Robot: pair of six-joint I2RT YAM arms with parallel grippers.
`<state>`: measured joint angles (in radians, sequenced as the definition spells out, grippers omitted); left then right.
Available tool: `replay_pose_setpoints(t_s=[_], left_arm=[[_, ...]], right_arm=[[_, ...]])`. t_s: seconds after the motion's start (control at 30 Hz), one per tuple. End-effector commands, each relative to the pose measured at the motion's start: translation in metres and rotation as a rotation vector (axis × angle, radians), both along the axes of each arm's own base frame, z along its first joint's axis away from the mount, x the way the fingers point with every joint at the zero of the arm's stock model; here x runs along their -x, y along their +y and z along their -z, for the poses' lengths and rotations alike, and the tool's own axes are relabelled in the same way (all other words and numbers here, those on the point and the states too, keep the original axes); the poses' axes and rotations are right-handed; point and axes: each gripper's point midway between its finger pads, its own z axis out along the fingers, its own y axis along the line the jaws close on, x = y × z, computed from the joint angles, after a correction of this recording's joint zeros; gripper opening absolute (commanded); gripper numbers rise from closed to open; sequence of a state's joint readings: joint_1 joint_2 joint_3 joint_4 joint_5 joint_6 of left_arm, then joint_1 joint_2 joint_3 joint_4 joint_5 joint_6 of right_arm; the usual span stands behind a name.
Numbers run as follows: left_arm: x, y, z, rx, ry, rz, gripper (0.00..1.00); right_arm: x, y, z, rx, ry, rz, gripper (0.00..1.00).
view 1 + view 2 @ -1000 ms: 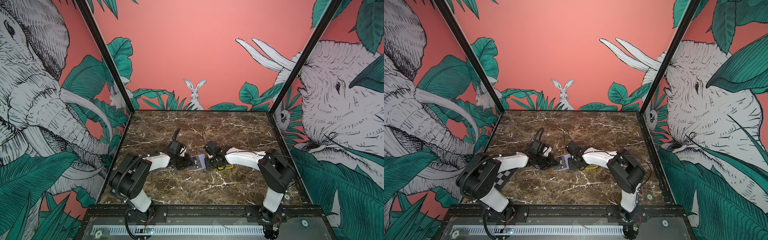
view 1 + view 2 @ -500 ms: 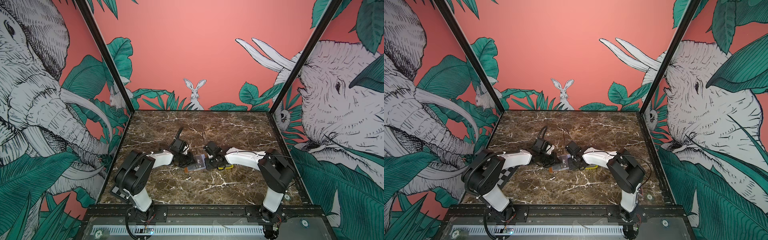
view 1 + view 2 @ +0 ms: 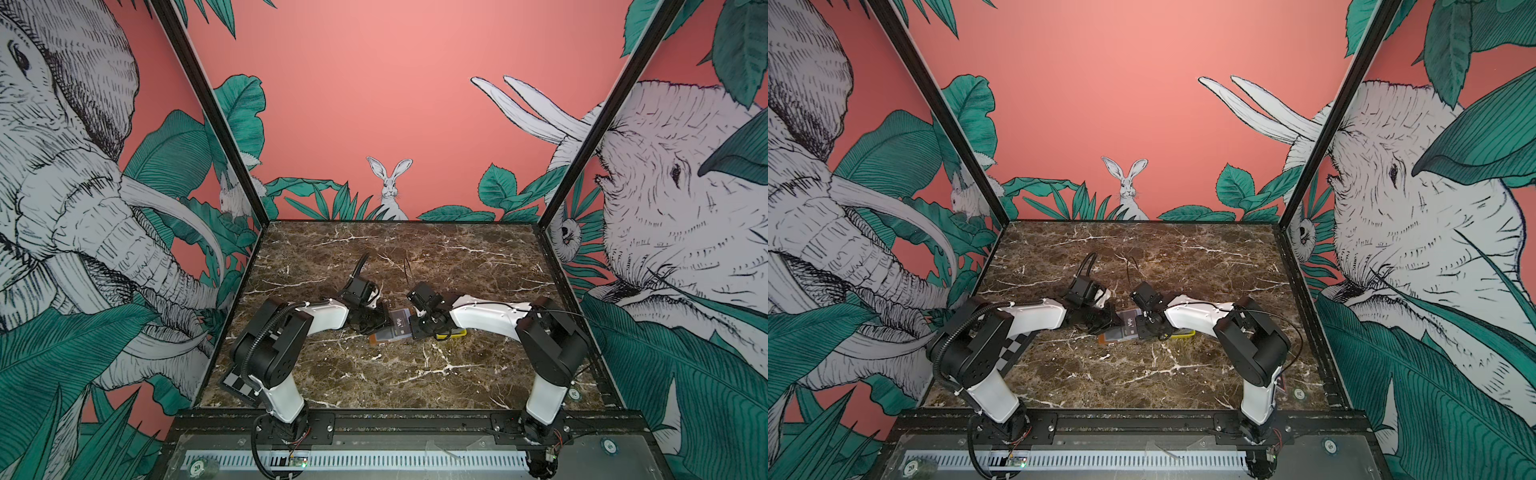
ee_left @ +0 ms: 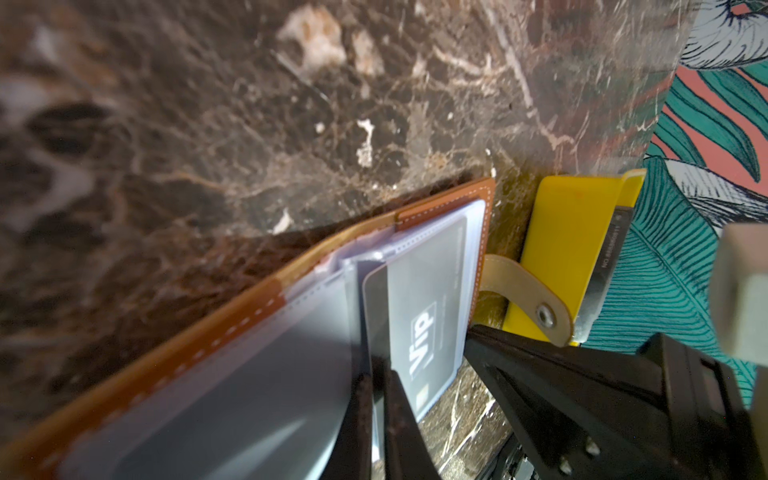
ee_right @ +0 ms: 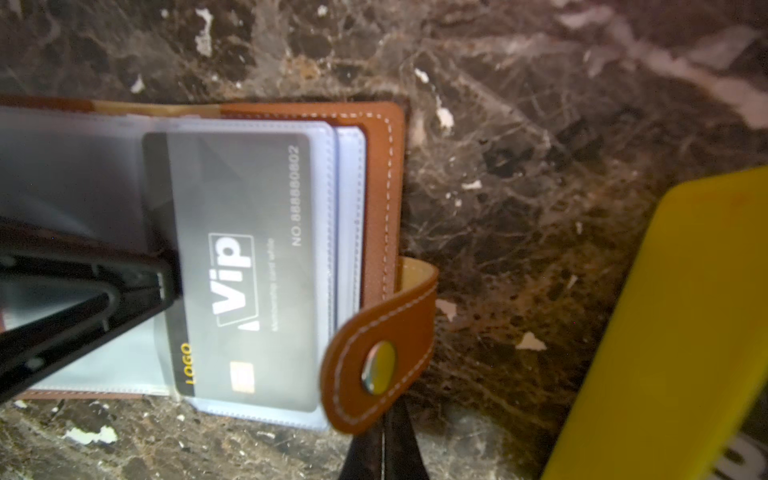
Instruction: Put the credit cards into the card holder
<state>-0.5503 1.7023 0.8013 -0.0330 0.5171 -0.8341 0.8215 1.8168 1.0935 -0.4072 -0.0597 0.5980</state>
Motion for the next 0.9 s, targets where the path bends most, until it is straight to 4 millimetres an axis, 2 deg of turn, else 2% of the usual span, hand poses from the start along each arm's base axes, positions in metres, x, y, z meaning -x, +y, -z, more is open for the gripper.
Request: replay_pose_setpoints(t_s=[0.0, 0.1, 0.3, 0.63, 0.87], left_arm=[[-0.008, -0.006, -0.008, 0.009, -0.029, 0.006, 0.10], [-0.006, -0.005, -0.007, 0.002, -0.022, 0.007, 0.10], [-0.002, 0.007, -0.003, -0.064, -0.029, 0.011, 0.10], [0.003, 0.010, -0.010, -0.073, -0.056, 0.049, 0.13], [0.003, 0.011, -0.005, -0.085, -0.056, 0.060, 0.11]], right_arm=[[0.015, -0.013, 0.027, 0.074, 0.062, -0.006, 0.04], [0.015, -0.012, 0.026, 0.069, 0.061, -0.007, 0.04], [0.015, -0.007, 0.009, -0.001, 0.008, -0.017, 0.05], [0.007, -0.010, -0.020, -0.112, -0.113, 0.046, 0.09], [0.002, 0.008, -0.034, -0.310, -0.101, 0.051, 0.11]])
